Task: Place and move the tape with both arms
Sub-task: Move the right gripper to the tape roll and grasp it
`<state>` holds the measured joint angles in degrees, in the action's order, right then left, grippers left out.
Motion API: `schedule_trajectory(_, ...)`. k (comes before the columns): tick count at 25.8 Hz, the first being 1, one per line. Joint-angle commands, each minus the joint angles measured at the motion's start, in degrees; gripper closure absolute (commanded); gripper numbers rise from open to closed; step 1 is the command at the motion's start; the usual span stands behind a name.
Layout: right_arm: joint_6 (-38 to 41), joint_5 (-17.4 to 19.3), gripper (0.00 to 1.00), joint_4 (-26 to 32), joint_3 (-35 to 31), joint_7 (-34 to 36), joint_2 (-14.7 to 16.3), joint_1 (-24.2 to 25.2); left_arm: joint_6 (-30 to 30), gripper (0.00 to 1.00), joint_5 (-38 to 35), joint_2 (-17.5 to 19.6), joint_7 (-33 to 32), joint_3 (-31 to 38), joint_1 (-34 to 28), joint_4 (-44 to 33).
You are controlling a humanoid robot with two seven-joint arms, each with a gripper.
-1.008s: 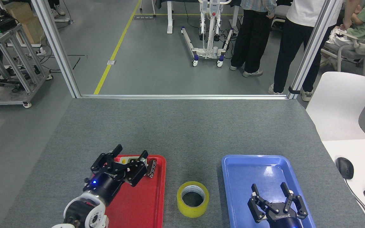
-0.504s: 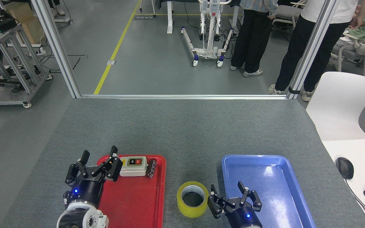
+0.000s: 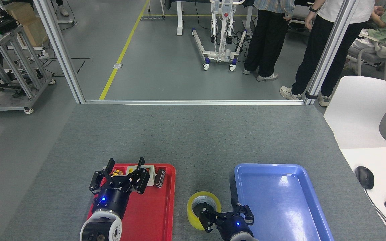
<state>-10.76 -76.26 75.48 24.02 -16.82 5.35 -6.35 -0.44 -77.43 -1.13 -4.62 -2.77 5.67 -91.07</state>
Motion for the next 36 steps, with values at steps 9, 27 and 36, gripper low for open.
schedule_trajectory(9, -1.3, 1.3, 0.17, -2.5, 1.4, -3.0, -1.0, -1.7, 0.1, 0.0, -0.1, 0.0, 0.3, 0.2, 0.0, 0.2)
schedule_trajectory(27, 3.1, 1.9, 1.0, -1.6, 2.0, -5.2, -0.4, -1.5, -0.6, 0.0, 0.0, -0.5, 0.6, -0.2, -0.7, 0.0)
schedule_trajectory(36, 3.9, 1.9, 1.0, 5.0, -1.0, -5.3, 1.5, -0.9, -0.6, 0.0, 0.0, -0.5, 0.8, -0.2, -3.8, -0.7)
